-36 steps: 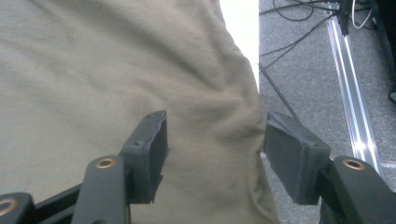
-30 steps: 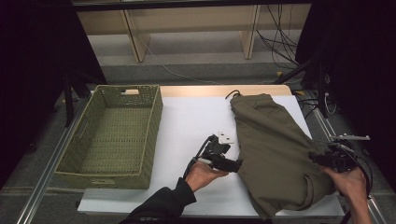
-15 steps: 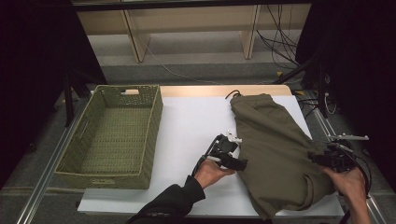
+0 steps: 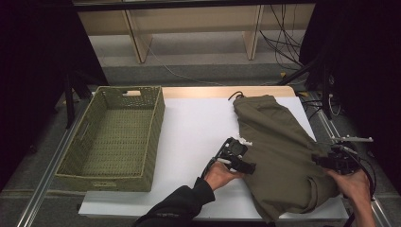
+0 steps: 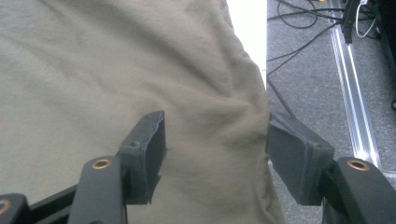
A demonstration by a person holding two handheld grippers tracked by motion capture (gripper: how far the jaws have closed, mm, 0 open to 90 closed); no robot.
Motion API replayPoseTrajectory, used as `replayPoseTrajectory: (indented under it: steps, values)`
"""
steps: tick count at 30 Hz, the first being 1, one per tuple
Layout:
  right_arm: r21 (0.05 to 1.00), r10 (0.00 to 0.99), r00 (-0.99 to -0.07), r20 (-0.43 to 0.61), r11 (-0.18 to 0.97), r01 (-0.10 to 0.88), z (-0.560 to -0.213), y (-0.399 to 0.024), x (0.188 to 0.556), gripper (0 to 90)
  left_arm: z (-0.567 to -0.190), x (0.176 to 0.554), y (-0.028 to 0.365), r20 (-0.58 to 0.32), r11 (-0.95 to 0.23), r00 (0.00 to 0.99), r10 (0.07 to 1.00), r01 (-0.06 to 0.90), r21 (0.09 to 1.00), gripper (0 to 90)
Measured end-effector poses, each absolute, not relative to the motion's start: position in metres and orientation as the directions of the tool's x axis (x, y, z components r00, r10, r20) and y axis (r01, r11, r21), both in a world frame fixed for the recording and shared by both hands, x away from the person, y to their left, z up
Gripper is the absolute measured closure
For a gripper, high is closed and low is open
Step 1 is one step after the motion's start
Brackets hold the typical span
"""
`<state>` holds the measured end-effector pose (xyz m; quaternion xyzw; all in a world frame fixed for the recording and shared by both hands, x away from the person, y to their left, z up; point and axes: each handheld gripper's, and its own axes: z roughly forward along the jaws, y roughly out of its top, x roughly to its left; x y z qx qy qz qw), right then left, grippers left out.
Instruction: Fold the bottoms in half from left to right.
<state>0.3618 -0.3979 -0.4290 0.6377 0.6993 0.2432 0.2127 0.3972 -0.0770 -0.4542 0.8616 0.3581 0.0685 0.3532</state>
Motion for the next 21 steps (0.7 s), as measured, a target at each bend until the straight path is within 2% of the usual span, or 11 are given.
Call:
replayPoseTrajectory:
  steps: [8, 12, 15, 21]
  values:
    - [0.611, 0.995, -0.098, 0.011, 0.07, 0.788, -0.429, -0.397, 0.362, 38.7, -0.459, 0.399, -0.085, -0.151, -0.501, 0.734, 0.662, 0.584, 0.639, 32.1]
    - [0.617, 0.995, -0.097, 0.013, 0.069, 0.784, -0.429, -0.398, 0.362, 38.7, -0.46, 0.398, -0.087, -0.143, -0.513, 0.738, 0.66, 0.581, 0.633, 38.5]
    - [0.614, 0.995, -0.099, 0.011, 0.072, 0.786, -0.429, -0.398, 0.362, 38.8, -0.459, 0.398, -0.088, -0.142, -0.518, 0.742, 0.655, 0.577, 0.631, 47.3]
    - [0.612, 0.995, -0.099, 0.015, 0.069, 0.788, -0.43, -0.397, 0.364, 39.0, -0.46, 0.401, -0.085, -0.146, -0.522, 0.744, 0.652, 0.58, 0.625, 78.0]
